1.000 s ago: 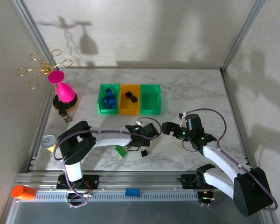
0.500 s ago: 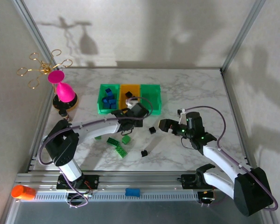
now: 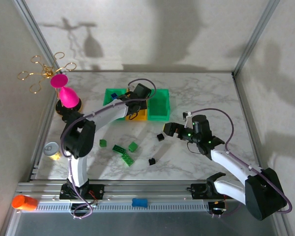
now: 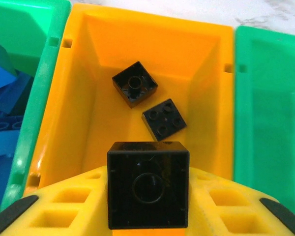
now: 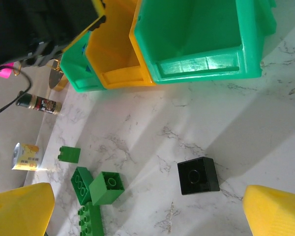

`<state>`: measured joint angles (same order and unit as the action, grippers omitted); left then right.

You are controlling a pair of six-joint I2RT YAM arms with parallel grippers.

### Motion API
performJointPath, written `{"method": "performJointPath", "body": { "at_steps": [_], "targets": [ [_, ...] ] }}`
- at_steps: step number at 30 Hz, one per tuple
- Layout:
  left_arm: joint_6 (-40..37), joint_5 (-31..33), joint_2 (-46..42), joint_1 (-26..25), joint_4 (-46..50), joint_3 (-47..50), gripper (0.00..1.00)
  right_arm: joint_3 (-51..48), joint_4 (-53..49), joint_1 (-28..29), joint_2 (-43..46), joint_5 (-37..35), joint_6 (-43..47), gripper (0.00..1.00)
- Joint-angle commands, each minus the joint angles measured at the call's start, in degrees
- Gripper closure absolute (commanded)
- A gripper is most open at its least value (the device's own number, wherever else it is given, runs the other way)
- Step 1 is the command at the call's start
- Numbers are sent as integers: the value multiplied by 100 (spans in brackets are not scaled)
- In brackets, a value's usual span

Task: Sort the legos into containers by color
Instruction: Place the lego in the container.

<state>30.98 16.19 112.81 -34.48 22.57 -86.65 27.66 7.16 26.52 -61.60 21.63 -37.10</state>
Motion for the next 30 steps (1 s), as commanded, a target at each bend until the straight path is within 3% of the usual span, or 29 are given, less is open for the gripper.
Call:
{"method": "performJointPath", "body": {
  "at_steps": [1,9,18,24,30],
  "targets": [
    [-150,-79,342,129,-28,-310,63,143,110,46,27,-108,-35,1],
    [-127,45,693,187,129,-629,57,127,129,46,-8,-163,38,1],
    [48,66,234,124,218,-502,54,346,-238,46,-290,-23,398,1],
    [110,13,-566,-137,185,-84,53,300,-467,-4,-274,-105,424,1],
    [162,-99,-1186,-778,180,400,52,61,-704,-305,41,-132,289,1]
  ]
}}
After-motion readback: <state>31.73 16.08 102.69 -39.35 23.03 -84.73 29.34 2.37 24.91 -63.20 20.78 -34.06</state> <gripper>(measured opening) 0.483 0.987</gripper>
